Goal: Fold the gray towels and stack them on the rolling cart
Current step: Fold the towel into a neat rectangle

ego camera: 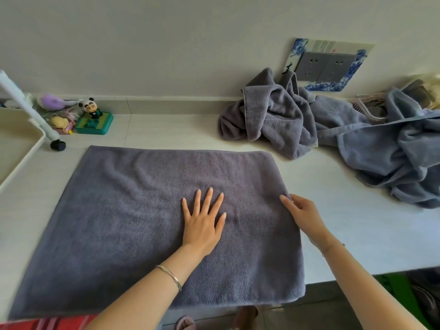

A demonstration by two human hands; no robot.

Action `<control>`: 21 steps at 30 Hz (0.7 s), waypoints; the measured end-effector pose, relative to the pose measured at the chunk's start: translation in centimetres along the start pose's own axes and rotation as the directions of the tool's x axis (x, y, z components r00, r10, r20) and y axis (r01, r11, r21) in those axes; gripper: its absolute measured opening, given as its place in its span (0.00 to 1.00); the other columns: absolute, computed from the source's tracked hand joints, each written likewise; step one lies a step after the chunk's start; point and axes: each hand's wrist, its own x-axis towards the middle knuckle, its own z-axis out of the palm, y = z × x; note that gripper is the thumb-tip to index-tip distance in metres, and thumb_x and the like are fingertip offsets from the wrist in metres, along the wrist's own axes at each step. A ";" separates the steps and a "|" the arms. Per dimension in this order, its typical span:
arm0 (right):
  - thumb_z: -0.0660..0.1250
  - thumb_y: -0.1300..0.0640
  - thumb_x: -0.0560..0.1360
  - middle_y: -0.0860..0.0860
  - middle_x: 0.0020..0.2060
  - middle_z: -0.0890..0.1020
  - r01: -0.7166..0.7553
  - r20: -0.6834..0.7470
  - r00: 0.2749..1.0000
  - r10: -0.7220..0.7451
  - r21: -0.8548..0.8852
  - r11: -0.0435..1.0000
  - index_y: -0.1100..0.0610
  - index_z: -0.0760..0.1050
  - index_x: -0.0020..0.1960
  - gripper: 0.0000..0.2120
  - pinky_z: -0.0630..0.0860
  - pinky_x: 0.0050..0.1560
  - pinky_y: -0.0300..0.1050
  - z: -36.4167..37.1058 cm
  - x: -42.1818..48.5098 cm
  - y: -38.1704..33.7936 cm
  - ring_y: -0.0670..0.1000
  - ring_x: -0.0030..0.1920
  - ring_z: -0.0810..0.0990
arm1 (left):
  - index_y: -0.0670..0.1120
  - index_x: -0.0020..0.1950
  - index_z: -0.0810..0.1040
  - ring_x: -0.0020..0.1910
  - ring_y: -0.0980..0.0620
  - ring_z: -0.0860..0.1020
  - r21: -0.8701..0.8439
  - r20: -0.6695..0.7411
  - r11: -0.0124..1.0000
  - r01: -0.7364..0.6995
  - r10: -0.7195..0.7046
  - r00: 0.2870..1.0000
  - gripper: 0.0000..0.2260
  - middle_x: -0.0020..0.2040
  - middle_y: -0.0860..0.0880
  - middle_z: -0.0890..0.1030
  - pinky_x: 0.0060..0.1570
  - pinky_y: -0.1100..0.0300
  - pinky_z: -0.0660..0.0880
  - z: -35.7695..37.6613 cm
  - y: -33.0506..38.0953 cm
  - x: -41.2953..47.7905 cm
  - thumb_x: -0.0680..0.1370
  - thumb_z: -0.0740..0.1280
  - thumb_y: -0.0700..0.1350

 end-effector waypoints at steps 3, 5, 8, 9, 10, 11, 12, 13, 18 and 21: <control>0.63 0.51 0.79 0.50 0.35 0.81 0.036 0.007 0.999 -0.036 0.075 0.997 0.63 0.78 0.41 0.16 0.74 0.42 0.41 -0.5 0.0 -3.0 0.46 0.38 0.77 | 0.57 0.76 0.41 0.77 0.44 0.42 0.021 0.016 1.000 -0.021 0.021 1.000 0.28 0.78 0.52 0.45 0.70 0.37 0.37 -0.3 0.7 0.9 0.75 0.32 0.62; 0.62 0.53 0.79 0.56 0.43 0.83 0.051 0.087 0.994 -0.065 0.152 0.987 0.62 0.80 0.48 0.13 0.76 0.50 0.50 -0.4 -0.1 -5.2 0.50 0.44 0.80 | 0.58 0.76 0.43 0.77 0.47 0.38 -0.063 0.018 0.998 -0.027 0.028 0.999 0.27 0.78 0.54 0.43 0.71 0.42 0.34 -1.0 1.0 1.3 0.78 0.34 0.61; 0.61 0.56 0.80 0.61 0.51 0.83 0.070 0.229 0.964 -0.137 0.278 0.958 0.59 0.78 0.57 0.11 0.77 0.52 0.53 0.9 -0.9 -8.9 0.55 0.49 0.81 | 0.58 0.76 0.53 0.77 0.54 0.43 -0.333 -0.001 0.943 -0.022 0.023 1.000 0.21 0.78 0.55 0.52 0.74 0.52 0.37 -2.6 -0.6 0.6 0.83 0.43 0.55; 0.61 0.56 0.80 0.60 0.51 0.83 0.086 0.260 0.951 -0.167 0.299 0.950 0.58 0.78 0.59 0.11 0.78 0.49 0.50 1.7 -1.0 -10.1 0.54 0.49 0.82 | 0.57 0.76 0.55 0.77 0.55 0.45 -0.382 -0.038 0.924 -0.017 0.003 0.999 0.21 0.77 0.55 0.55 0.75 0.53 0.39 -3.1 -1.7 0.1 0.83 0.44 0.55; 0.61 0.56 0.80 0.60 0.50 0.83 0.099 0.286 0.938 -0.196 0.321 0.942 0.57 0.78 0.59 0.11 0.78 0.45 0.46 2.8 -1.0 -11.2 0.53 0.47 0.82 | 0.57 0.75 0.58 0.77 0.55 0.47 -0.405 -0.072 0.914 -0.008 -0.023 0.997 0.21 0.77 0.55 0.57 0.74 0.54 0.40 -3.6 -3.0 -0.7 0.82 0.44 0.56; 0.62 0.55 0.79 0.62 0.49 0.82 0.105 0.311 0.925 -0.219 0.346 0.932 0.56 0.78 0.59 0.12 0.76 0.45 0.46 4.3 -1.0 -12.2 0.54 0.45 0.80 | 0.57 0.74 0.61 0.77 0.54 0.48 -0.408 -0.100 0.913 0.008 -0.053 0.994 0.23 0.76 0.55 0.58 0.74 0.54 0.40 -4.0 -4.5 -1.7 0.81 0.42 0.59; 0.64 0.52 0.78 0.66 0.48 0.81 0.107 0.327 0.914 -0.238 0.372 0.922 0.57 0.77 0.59 0.14 0.73 0.47 0.49 5.8 -1.0 -13.2 0.55 0.46 0.77 | 0.57 0.74 0.63 0.77 0.54 0.48 -0.401 -0.127 0.916 0.026 -0.083 0.988 0.27 0.76 0.55 0.59 0.74 0.54 0.40 -4.4 -6.1 -2.7 0.79 0.39 0.61; 0.67 0.49 0.75 0.68 0.47 0.78 0.107 0.344 0.904 -0.255 0.396 0.912 0.58 0.76 0.60 0.17 0.68 0.49 0.52 7.7 -0.9 -14.1 0.56 0.47 0.73 | 0.57 0.73 0.64 0.77 0.54 0.48 -0.390 -0.146 0.919 0.055 -0.121 0.982 0.31 0.76 0.55 0.60 0.74 0.53 0.40 -4.6 -7.8 -3.8 0.77 0.36 0.63; 0.62 0.53 0.77 0.57 0.43 0.74 0.117 0.438 0.840 -0.321 0.432 0.894 0.60 0.76 0.59 0.14 0.67 0.47 0.51 17.8 -1.2 -17.3 0.54 0.44 0.70 | 0.56 0.74 0.63 0.77 0.51 0.47 -0.378 -0.113 0.885 0.271 -0.335 0.936 0.30 0.76 0.54 0.60 0.74 0.49 0.39 -5.3 -14.5 -8.1 0.78 0.36 0.59; 0.58 0.55 0.81 0.56 0.40 0.79 0.137 0.506 0.818 -0.273 0.290 0.947 0.59 0.70 0.66 0.16 0.77 0.40 0.42 22.9 -1.8 -17.8 0.49 0.37 0.78 | 0.54 0.73 0.64 0.77 0.49 0.49 -0.385 -0.103 0.851 0.356 -0.423 0.900 0.26 0.76 0.52 0.61 0.74 0.46 0.41 -5.0 -17.1 -9.8 0.80 0.38 0.55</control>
